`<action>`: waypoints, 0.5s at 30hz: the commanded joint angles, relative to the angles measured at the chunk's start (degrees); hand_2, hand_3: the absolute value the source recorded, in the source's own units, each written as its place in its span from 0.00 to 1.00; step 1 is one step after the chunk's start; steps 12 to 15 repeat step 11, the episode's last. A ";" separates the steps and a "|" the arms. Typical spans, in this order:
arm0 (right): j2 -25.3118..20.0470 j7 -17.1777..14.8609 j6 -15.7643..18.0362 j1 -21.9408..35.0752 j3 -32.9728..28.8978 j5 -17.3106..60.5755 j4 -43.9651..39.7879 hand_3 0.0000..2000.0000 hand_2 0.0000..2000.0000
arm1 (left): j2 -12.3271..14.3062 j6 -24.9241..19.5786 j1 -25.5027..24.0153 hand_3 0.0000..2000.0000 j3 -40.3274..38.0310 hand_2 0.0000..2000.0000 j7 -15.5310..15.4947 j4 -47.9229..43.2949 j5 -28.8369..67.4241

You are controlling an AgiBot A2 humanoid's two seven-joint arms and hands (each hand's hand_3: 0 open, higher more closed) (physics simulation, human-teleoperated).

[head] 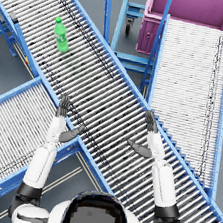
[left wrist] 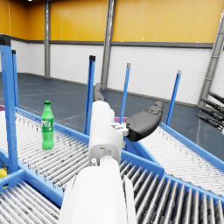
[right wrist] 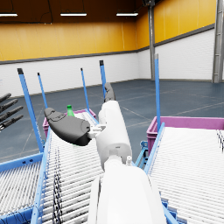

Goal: Pick up the oil and place it on the left assembly line, put the cola on the right, and keep Sprite still

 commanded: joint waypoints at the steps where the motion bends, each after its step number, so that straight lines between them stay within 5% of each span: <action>1: 0.00 0.00 0.00 0.00 0.00 0.00 0.00 0.00 0.00 | 0.00 0.00 0.00 0.00 0.00 0.00 0.00 0.00 0.00; 15: 0.00 0.00 0.00 0.00 0.00 0.00 0.00 0.00 0.00 | 0.00 0.00 0.00 0.00 0.00 0.00 0.00 0.00 0.00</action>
